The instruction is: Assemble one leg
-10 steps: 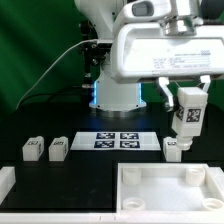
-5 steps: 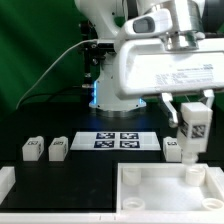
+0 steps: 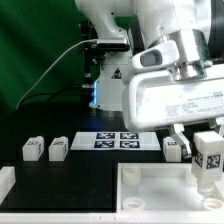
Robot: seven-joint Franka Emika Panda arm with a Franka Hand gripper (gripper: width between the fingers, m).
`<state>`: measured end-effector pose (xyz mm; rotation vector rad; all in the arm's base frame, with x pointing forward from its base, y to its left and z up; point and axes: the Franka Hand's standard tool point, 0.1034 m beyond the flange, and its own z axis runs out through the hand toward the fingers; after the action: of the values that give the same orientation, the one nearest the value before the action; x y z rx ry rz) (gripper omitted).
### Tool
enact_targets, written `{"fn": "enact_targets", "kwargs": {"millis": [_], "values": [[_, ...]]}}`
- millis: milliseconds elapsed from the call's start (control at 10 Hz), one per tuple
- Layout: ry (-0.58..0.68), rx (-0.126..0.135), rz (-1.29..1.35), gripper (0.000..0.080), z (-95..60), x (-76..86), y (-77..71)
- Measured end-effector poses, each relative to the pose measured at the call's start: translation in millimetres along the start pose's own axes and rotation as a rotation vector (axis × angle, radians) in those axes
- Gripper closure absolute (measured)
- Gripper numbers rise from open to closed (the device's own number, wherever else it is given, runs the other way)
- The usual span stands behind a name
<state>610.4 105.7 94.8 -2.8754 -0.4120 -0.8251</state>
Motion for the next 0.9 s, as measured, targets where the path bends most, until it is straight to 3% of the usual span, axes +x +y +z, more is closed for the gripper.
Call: {"fn": "enact_targets", "kwargs": {"millis": [900], "values": [[-0.007,0.016,0.010,0.0508,22.2,-1.5,-4.2]]}}
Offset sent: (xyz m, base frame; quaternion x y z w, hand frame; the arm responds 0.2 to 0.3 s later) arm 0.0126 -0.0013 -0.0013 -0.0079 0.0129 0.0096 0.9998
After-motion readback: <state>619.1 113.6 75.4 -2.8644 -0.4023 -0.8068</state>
